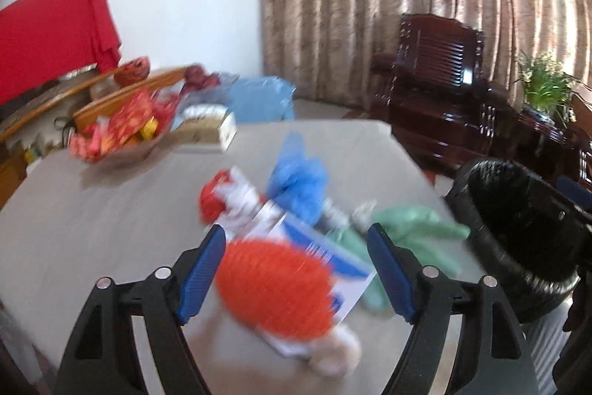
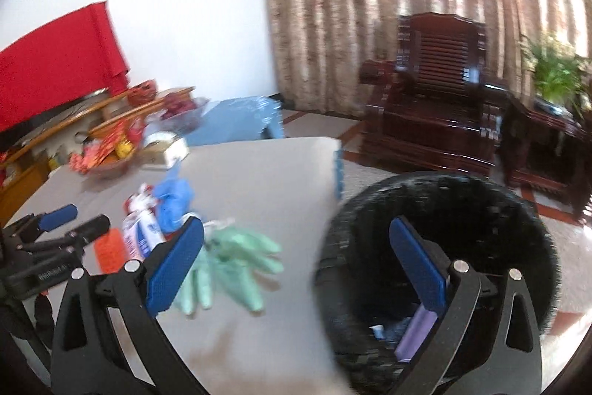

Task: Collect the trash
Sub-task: 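Grasp the orange foam net with the left gripper while the right grasps the alcohol pad box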

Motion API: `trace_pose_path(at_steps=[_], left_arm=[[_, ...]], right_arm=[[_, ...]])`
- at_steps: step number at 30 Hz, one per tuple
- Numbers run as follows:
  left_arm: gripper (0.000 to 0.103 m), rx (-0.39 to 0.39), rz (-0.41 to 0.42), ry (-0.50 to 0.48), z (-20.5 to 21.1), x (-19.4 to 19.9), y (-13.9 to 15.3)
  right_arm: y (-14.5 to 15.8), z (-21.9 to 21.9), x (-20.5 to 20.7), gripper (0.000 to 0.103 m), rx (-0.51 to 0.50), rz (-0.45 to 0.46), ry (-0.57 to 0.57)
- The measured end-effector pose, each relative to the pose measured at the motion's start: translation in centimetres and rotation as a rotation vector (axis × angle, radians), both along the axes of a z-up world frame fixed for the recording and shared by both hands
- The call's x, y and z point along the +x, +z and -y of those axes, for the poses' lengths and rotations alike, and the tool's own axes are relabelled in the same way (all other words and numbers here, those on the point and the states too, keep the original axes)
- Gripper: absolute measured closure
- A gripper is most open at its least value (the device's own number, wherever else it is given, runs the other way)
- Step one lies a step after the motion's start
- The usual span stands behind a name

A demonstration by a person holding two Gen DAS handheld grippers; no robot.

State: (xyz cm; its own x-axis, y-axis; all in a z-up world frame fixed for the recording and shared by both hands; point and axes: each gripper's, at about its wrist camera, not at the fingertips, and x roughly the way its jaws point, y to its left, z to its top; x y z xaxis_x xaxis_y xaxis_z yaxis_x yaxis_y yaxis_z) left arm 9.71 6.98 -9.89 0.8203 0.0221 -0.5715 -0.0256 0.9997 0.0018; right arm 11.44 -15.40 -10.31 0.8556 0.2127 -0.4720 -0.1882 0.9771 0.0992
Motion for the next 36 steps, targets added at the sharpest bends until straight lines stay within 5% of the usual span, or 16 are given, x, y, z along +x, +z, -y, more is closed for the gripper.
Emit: trace_pose_path(at_steps=[14, 20, 27, 36], left_arm=[[0.027, 0.025, -0.066, 0.033, 0.1, 1.7, -5.2], [0.071, -0.011, -0.048, 0.030, -1.1, 1.3, -4.5], [0.078, -0.075, 0.001, 0.091, -4.8, 0.2, -2.1], [0.078, -0.038, -0.002, 0.158, -8.1, -1.4, -2.2]], right_arm=[[-1.5, -2.6, 0.8, 0.005, -0.024, -0.062, 0.029], [-1.9, -3.5, 1.0, 0.005, -0.046, -0.069, 0.066], [-2.3, -6.2, 1.2, 0.005, -0.044, -0.072, 0.143], [-2.9, -12.1, 2.6, 0.007, -0.046, -0.075, 0.277]])
